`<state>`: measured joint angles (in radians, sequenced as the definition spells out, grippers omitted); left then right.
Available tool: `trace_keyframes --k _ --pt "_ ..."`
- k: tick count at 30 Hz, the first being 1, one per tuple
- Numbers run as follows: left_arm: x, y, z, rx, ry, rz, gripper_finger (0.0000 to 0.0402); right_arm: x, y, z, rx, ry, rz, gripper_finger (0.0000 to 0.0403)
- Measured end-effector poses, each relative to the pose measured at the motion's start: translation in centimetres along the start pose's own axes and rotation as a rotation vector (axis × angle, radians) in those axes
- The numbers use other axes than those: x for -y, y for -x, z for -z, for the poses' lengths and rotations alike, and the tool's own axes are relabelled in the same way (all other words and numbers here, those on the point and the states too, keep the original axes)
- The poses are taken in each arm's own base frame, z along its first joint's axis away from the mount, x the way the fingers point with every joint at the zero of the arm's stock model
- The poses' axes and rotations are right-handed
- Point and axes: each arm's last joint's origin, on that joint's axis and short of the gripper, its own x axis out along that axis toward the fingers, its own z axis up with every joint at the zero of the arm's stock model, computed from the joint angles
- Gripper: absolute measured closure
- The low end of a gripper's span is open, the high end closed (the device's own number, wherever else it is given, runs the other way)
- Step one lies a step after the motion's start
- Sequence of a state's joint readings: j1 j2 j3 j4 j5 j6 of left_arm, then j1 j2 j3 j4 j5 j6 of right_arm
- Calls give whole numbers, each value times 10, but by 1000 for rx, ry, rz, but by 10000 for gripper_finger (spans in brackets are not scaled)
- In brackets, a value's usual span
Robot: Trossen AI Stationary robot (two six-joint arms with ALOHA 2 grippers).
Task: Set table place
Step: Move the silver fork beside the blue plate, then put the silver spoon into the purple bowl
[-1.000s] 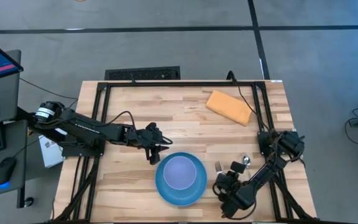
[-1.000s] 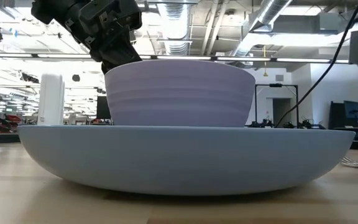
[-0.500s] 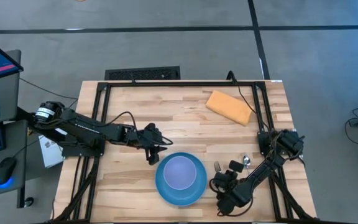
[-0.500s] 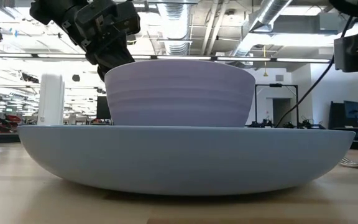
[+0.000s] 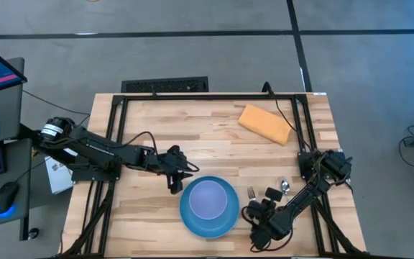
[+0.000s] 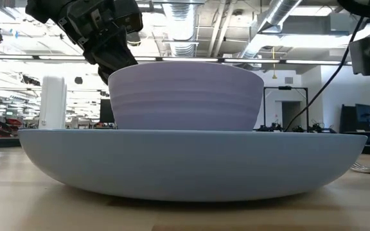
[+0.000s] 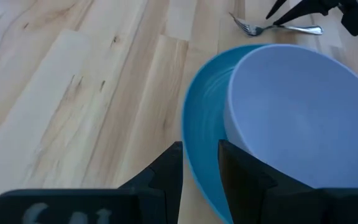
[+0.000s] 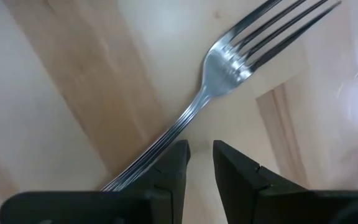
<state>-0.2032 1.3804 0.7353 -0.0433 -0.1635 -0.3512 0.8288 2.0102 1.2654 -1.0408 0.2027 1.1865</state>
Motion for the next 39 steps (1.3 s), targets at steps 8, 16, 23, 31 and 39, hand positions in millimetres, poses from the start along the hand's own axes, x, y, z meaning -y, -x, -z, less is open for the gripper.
trace_keyframes --k 8,16,23,31,39 --pt "4 1 3 -14 -3 10 311 -13 13 -5 -17 2 -108 296" --pt "8 1 4 -16 -10 20 311 -19 18 -9 22 -8 -165 296" --pt "9 2 5 -24 -15 22 311 -19 18 -10 38 0 -158 296" --pt "9 2 5 -26 -15 21 311 -19 18 -14 53 32 -170 296" --pt "9 2 5 -26 -15 21 311 -9 17 -11 16 23 -76 296"
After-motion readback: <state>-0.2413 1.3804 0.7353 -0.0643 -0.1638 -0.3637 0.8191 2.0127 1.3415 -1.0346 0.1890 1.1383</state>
